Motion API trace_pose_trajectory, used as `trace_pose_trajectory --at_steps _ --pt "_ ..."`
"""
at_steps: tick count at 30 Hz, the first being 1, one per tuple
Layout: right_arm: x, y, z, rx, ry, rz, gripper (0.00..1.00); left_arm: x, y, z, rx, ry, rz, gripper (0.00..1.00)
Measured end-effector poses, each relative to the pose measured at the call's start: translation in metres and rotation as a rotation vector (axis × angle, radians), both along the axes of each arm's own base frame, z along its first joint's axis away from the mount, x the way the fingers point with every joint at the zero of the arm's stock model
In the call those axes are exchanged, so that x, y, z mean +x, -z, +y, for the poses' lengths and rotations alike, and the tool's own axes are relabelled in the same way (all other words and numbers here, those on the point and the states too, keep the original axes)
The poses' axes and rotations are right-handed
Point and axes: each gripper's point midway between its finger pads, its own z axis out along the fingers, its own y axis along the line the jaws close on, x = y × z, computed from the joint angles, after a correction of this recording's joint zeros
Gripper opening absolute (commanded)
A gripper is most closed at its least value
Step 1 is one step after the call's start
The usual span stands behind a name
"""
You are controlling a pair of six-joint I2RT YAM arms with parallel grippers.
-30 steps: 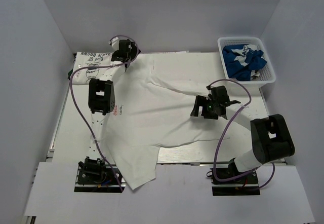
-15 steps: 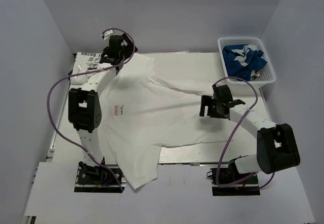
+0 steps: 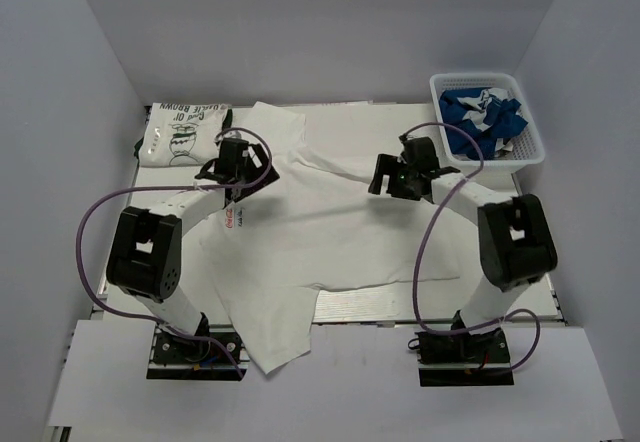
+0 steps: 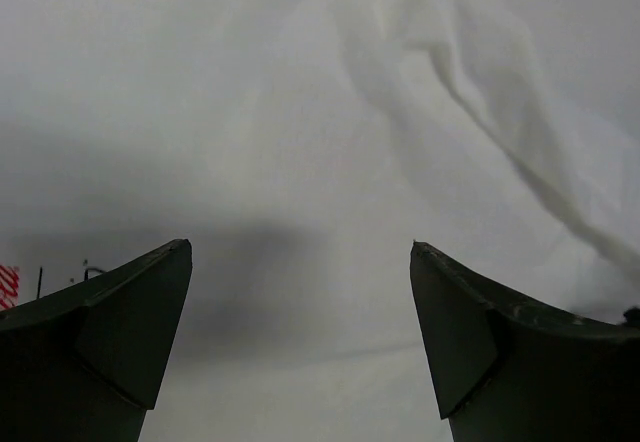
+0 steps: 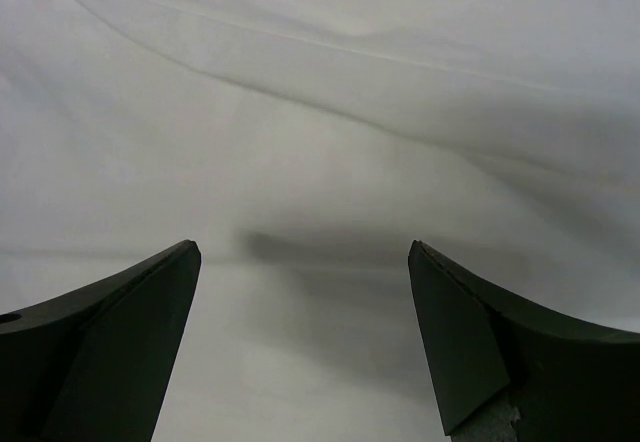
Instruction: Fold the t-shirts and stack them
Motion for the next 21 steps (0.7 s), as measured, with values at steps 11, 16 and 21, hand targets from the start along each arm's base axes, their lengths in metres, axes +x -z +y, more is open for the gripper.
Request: trace_pose_trajectory --at_steps 11,16,21 --pt "0.084 0.021 0.052 0.043 -0.031 -0.076 0.9 -0.042 0.046 -0.008 0.033 0.078 0.12 1.0" --pt "0.169 0.015 0.05 -0.003 0.12 -0.19 0.9 -0.049 0.059 -0.007 0.051 0.106 0.139 1.0" --pt "0.252 0.004 0.032 -0.001 0.234 -0.27 0.9 -0.049 0.059 -0.006 0.065 0.123 0.134 1.0"
